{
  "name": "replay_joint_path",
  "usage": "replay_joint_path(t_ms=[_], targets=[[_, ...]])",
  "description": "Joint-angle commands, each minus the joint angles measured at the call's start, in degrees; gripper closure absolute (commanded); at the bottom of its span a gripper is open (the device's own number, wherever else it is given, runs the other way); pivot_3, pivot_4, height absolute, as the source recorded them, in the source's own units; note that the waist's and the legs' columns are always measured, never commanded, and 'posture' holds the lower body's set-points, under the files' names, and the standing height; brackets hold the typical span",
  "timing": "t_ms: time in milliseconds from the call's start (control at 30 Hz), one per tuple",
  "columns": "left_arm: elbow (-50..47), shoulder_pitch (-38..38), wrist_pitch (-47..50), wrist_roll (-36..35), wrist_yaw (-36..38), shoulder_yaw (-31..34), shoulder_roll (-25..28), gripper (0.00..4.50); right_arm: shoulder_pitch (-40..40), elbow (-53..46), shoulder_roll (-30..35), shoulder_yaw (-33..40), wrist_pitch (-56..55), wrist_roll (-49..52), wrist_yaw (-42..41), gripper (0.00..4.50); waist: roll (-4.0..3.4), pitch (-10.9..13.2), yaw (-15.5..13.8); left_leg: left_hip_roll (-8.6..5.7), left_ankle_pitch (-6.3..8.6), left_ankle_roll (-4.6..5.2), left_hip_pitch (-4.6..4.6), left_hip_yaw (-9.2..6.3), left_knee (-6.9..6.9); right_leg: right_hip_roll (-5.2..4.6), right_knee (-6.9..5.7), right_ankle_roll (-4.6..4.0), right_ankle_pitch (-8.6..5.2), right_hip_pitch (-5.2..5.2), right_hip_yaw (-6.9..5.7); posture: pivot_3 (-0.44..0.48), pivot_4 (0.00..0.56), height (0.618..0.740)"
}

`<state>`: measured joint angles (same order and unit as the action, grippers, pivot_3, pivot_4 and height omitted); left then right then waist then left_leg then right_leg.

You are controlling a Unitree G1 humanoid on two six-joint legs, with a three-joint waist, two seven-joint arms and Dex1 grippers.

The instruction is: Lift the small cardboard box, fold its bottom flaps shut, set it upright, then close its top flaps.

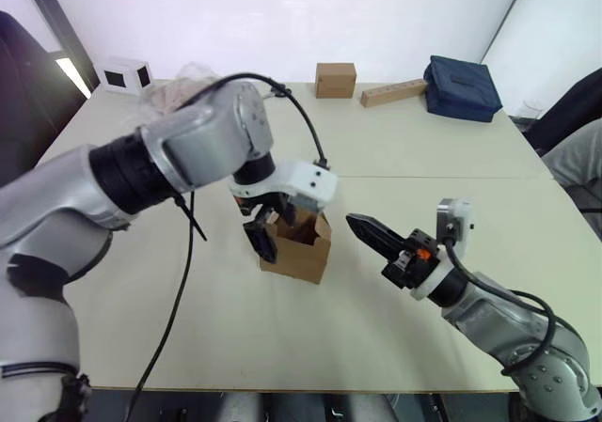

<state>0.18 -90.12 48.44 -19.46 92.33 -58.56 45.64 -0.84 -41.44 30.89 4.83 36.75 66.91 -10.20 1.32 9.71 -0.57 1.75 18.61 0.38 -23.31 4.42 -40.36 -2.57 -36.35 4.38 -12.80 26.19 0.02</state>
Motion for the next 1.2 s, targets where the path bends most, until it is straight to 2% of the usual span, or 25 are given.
replay_joint_path(t_ms=[33,167,267,333,467,633,733,900,1033,1067,1200], targets=[[7.0,-5.6,0.7,-5.3,0.2,7.0,0.7,0.02,-0.3,-1.0,0.6,1.3,0.2,0.9,-0.7,4.50,0.00,0.0,-0.1,-0.01,0.00,0.00,0.00,0.01,-0.02,0.00,-0.01,0.00,0.00,-0.01,0.00,0.000,0.150,0.740],[14.6,-5.8,-1.0,-8.6,0.2,10.5,1.9,0.02,-0.2,-0.9,1.0,2.1,0.4,0.4,-0.5,4.50,-0.08,0.0,0.1,-0.02,0.00,0.00,0.05,0.02,-0.06,-0.02,-0.03,0.00,-0.01,-0.07,0.00,0.000,0.150,0.740],[21.0,-1.6,-3.9,-10.0,0.2,18.8,1.5,0.02,-1.0,-0.1,0.8,2.0,0.3,-1.9,1.1,4.50,-0.09,-0.1,0.2,0.00,0.00,0.00,0.08,0.03,-0.16,0.00,-0.13,-0.01,-0.01,-0.09,0.00,0.000,0.150,0.740],[23.1,3.1,-4.3,-10.8,-0.7,25.2,0.9,0.02,-1.6,0.8,1.1,1.4,0.1,-6.9,3.2,4.50,-0.09,-0.1,0.4,0.02,0.00,0.00,0.06,0.02,-0.32,0.02,-0.33,0.00,-0.01,-0.04,0.00,0.000,0.150,0.740],[23.2,16.4,-9.9,-9.3,-8.5,35.6,0.5,0.02,-2.1,2.8,1.3,1.2,1.2,-14.5,7.4,4.50,-0.16,-0.1,1.1,0.02,0.00,0.00,0.08,0.02,-0.67,-0.02,-0.73,-0.03,-0.05,-0.03,0.03,0.000,0.150,0.740],[21.9,27.5,-14.0,-5.6,-19.3,42.8,-3.4,0.02,-0.5,2.2,1.5,-0.2,3.1,-19.2,6.8,4.50,-0.10,-0.1,1.0,0.03,0.00,0.00,0.03,0.00,-0.72,-0.05,-0.81,0.01,-0.03,-0.01,0.02,0.000,0.150,0.740],[19.1,37.0,-17.6,-4.4,-25.9,46.8,-5.4,0.72,-0.4,1.2,1.5,-2.6,4.5,-22.0,6.4,4.50,-0.11,-0.1,1.1,0.01,0.00,0.00,-0.02,0.05,-0.75,-0.13,-0.77,0.03,-0.01,0.02,0.04,0.000,0.150,0.740],[14.2,47.3,-20.8,-3.0,-30.1,50.3,-7.0,2.77,0.6,1.0,1.9,-4.3,6.1,-25.3,5.2,4.50,-0.18,-0.1,1.2,0.03,0.00,-0.01,0.09,0.13,-0.74,-0.10,-0.80,0.03,0.00,-0.02,0.14,0.000,0.150,0.740],[14.7,54.1,-27.5,0.4,-31.0,50.2,-7.4,4.23,0.6,1.7,2.3,-6.7,7.9,-28.1,3.7,4.50,-0.18,-0.1,1.1,0.02,-0.01,-0.01,0.11,0.09,-0.74,-0.06,-0.83,0.02,0.00,-0.04,0.07,0.000,0.150,0.740],[14.8,54.6,-28.5,0.9,-31.0,50.3,-7.6,4.44,0.6,1.7,2.1,-6.7,8.1,-28.4,3.5,4.50,-0.18,-0.1,1.1,0.02,0.00,-0.01,0.13,0.10,-0.73,-0.07,-0.82,0.02,0.00,-0.08,0.07,0.000,0.150,0.740],[16.2,57.2,-29.9,2.5,-32.4,50.1,-9.3,4.44,-1.6,3.1,1.2,-10.4,9.9,-30.6,1.7,4.50,-0.17,-0.1,1.0,0.01,0.00,-0.01,0.17,0.10,-0.74,-0.08,-0.79,0.02,0.00,-0.15,0.06,0.000,0.150,0.740]])
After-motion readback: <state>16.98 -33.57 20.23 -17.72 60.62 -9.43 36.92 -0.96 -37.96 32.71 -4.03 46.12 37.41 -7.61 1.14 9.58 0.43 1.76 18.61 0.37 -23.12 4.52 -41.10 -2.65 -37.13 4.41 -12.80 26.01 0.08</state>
